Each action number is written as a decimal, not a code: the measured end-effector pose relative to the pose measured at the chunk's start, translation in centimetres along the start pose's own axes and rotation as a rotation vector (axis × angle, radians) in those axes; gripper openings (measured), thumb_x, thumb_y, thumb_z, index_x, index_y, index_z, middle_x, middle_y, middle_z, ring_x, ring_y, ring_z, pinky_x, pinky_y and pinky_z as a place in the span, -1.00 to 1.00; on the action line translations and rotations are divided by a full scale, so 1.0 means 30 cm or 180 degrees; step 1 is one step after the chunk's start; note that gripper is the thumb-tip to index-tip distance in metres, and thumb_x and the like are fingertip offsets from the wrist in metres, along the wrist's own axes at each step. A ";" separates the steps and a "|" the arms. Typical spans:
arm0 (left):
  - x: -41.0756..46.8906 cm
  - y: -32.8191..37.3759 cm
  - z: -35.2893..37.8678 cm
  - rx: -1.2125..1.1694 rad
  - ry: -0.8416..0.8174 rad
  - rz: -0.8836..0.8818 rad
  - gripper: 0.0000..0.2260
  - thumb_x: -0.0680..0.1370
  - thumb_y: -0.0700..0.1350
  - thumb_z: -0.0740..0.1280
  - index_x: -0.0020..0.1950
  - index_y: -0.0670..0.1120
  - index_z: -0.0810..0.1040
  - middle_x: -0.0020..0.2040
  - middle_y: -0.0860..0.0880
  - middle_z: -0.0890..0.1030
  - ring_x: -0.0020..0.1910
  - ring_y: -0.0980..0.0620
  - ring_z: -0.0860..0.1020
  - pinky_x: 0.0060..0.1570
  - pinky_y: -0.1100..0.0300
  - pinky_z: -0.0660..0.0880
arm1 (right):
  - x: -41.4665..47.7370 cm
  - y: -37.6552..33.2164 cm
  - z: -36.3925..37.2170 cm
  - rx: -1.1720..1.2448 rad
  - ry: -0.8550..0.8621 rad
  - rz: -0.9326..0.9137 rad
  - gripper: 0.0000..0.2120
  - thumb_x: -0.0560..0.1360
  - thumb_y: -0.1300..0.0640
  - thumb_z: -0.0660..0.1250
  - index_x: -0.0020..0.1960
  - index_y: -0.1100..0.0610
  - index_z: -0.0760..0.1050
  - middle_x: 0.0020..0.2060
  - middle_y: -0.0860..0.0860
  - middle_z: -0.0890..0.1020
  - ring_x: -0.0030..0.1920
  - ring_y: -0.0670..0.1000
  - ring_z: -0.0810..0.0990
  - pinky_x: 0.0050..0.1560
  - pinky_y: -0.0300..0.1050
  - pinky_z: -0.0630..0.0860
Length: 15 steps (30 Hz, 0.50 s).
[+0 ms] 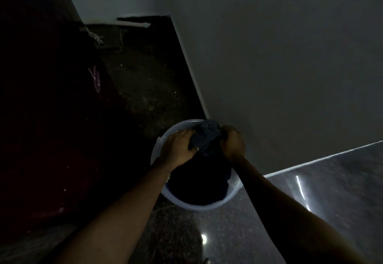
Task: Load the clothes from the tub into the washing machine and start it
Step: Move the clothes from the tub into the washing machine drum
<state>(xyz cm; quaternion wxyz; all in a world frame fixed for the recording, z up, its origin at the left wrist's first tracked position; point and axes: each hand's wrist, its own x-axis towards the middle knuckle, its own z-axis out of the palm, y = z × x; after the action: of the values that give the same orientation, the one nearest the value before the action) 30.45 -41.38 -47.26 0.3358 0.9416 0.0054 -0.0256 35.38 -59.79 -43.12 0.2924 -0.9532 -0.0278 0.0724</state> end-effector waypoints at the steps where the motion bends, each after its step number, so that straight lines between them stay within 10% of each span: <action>1: -0.014 0.045 -0.041 -0.0085 -0.0054 -0.0046 -0.52 0.47 -0.01 0.43 0.37 -0.05 0.47 0.27 -0.05 0.57 0.24 -0.07 0.52 0.18 0.11 0.42 | -0.018 -0.040 -0.048 0.0106 0.0019 -0.0094 -0.69 0.34 0.40 0.25 0.06 0.28 0.56 0.03 0.22 0.60 0.03 0.23 0.58 -0.07 -0.11 0.43; 15: -0.125 0.690 -0.710 -0.1422 0.0006 -0.0840 -0.51 0.42 -0.03 0.51 0.32 -0.04 0.50 0.23 -0.08 0.59 0.19 -0.06 0.56 0.18 -0.04 0.53 | -0.250 -0.541 -0.735 0.1002 0.0252 -0.0640 -0.76 0.42 0.43 0.30 0.03 0.26 0.60 -0.02 0.12 0.62 -0.04 0.03 0.57 -0.03 -0.16 0.47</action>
<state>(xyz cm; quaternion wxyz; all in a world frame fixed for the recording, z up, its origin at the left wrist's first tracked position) 28.21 -43.92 -17.51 0.5292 0.8352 0.1341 -0.0665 31.18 -59.28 -15.06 0.4445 -0.8902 -0.0997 0.0087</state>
